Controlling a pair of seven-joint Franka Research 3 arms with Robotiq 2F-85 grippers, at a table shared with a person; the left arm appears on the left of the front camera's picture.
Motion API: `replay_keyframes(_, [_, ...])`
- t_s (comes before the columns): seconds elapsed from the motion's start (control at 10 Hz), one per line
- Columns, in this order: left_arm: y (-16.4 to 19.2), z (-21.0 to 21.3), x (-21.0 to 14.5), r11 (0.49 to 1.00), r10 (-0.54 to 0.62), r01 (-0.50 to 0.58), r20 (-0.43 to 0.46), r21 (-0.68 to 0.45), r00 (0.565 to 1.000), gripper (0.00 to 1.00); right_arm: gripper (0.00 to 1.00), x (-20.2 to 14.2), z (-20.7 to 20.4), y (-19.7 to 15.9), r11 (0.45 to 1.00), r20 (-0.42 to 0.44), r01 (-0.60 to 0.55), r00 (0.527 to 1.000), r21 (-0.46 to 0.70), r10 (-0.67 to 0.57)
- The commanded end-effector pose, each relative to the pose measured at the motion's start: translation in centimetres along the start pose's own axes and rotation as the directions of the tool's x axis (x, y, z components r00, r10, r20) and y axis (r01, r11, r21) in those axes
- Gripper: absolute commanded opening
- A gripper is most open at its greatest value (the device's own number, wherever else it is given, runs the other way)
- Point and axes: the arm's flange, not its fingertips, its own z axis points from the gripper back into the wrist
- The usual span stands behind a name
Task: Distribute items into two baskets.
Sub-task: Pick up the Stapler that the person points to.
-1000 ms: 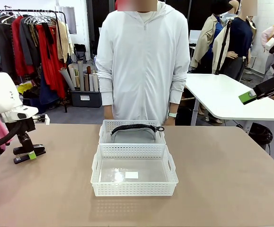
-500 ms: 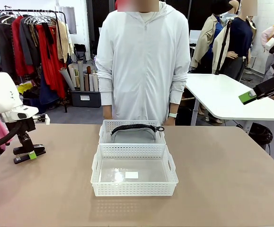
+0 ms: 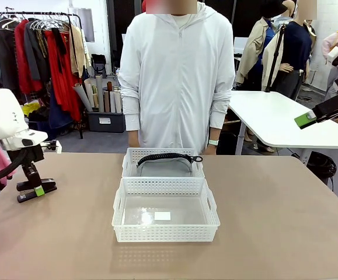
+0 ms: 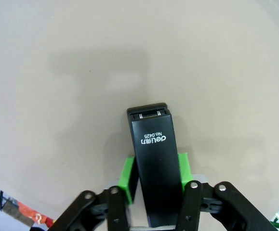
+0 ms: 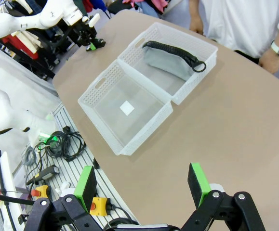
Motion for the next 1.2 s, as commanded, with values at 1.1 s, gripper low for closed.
replay_keyframes(1.1, [-3.2, 4.3, -0.6, 0.998, -0.053, 0.053, -0.007, 0.041, 0.999, 0.1, 1.0, -0.1, 0.0, 0.0, 1.0, 0.003, 0.0, 1.0, -0.004, 0.0])
